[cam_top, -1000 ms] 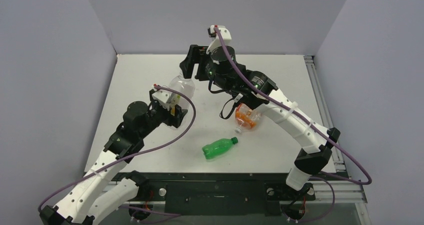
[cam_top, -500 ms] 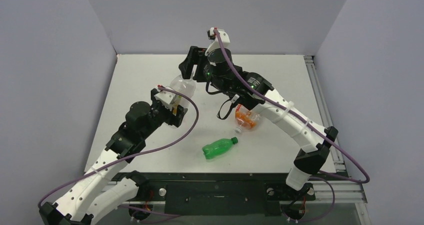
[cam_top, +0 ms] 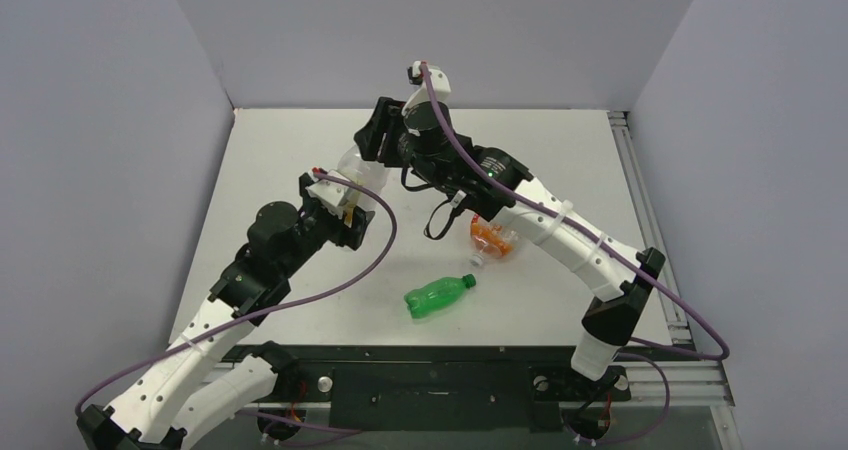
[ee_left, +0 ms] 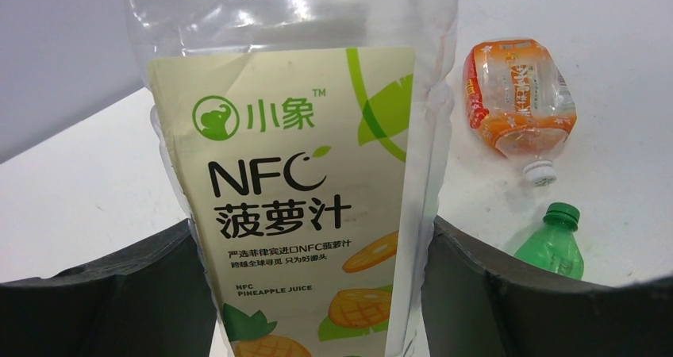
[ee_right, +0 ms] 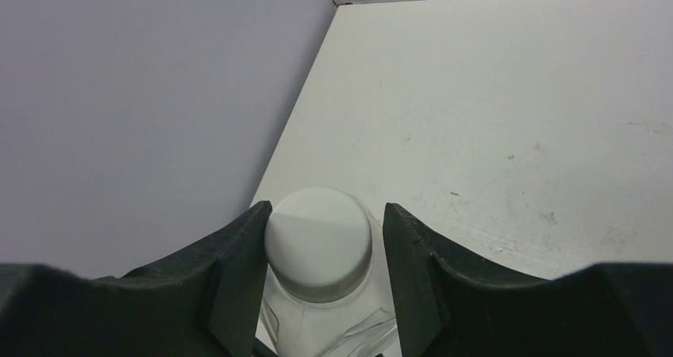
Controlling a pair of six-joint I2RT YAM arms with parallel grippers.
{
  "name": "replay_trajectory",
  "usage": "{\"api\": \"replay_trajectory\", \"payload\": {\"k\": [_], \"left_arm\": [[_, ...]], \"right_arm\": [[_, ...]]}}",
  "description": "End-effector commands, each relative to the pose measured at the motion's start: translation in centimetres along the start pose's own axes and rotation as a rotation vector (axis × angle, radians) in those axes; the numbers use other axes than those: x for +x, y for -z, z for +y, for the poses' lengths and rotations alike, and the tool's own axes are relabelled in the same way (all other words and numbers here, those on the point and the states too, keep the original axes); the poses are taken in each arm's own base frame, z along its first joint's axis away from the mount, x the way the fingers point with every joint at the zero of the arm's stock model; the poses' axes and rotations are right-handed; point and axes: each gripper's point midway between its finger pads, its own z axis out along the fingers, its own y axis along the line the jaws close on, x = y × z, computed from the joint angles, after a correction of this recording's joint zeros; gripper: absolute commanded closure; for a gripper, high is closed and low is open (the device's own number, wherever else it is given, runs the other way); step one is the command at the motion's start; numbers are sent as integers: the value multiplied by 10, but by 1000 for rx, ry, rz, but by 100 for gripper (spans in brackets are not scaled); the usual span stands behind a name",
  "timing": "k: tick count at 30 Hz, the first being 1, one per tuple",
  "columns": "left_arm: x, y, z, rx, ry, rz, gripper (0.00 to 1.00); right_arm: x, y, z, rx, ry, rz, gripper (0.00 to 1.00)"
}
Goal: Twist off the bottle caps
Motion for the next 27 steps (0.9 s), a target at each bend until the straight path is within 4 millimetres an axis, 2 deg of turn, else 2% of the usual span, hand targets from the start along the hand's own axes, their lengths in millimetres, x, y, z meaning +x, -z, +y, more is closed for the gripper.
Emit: {"api": "replay_trajectory", "payload": {"k": [1,4,9,16,19,27], "left_arm": [[-45,7,4,-14,-6,-132,100],[-44,8,4,-13,-6,-132,100],[-41,8,4,-12,0,-127,100],[-34,9,1,1,3,-100,100],[-28,9,0,-2,-1,-88,100],[-28,5,1,-11,5,-89,100]], "right_arm": [[-11,3,11,-35,-28,-45,53],[-12,4,12,-40,-28,-49,52],[-18,8,14,-45,-32,-64,42],[-25,13,16,-53,-11,-80,37],[-30,16,17,-56,-7,-93,39],[-32,18,17,-60,-6,-94,53]]}}
